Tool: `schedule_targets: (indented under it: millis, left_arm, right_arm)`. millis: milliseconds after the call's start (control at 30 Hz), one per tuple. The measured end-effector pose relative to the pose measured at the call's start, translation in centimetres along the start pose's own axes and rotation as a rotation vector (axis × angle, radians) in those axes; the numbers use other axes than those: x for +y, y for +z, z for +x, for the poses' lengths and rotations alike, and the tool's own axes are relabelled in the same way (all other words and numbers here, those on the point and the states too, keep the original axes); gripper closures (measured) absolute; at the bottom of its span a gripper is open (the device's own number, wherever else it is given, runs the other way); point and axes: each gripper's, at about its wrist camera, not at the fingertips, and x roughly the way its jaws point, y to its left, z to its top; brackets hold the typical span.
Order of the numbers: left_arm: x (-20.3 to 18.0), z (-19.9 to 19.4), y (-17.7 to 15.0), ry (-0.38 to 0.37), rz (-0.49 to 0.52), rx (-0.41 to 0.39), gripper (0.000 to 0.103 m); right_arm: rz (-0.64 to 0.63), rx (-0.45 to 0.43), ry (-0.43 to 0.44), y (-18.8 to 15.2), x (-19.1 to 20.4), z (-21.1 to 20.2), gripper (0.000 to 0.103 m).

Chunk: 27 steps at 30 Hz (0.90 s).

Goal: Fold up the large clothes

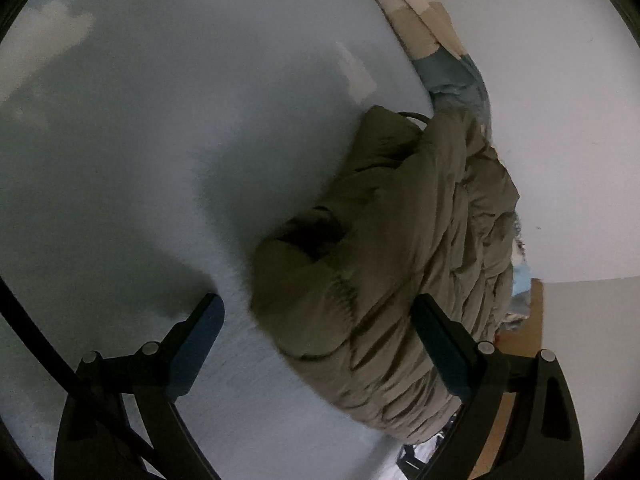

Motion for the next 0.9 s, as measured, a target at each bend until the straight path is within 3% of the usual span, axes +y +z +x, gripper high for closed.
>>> schedule_targets:
  millis: [67,100,167,233,333,467,600,900]
  left_arm:
    - [-0.4,0.7,0.3,-0.021,0.001,-0.015,0.010]
    - [-0.7,0.8,0.3,-0.014,0.011,-0.029,0.020]
    - [-2.3,1.0,0.0,0.051,0.079,-0.062,0.028]
    - [-4.9,0.7,-0.8,0.161,0.211,-0.113,0.038]
    - [-8.4,0.5,-2.6,0.308,0.417,-0.192,0.047]
    - [-10.5,0.2,-4.4,0.405,0.560,-0.259,0.051]
    - [-11.5,-1.1,-5.5,0.410,0.607,-0.287,0.054]
    - [-13.6,-6.1,-8.8,0.373,0.677,-0.339,0.056]
  right_arm:
    - [0.004,-0.008,0.019,0.2,-0.1,0.6,0.018]
    - [0.003,-0.008,0.035,0.2,-0.1,1.0,0.023]
    - [0.000,-0.008,0.048,0.2,-0.2,1.3,0.033]
    - [-0.027,-0.021,0.059,0.2,0.2,1.4,0.057]
    - [-0.185,-0.057,-0.029,-0.3,2.9,0.7,0.067]
    - [-0.430,-0.148,-0.161,-2.1,7.1,-0.6,0.070]
    - [-0.651,-0.223,-0.259,-4.3,10.2,-1.8,0.072]
    - [-0.822,-0.310,-0.301,-7.1,12.8,-5.7,0.073]
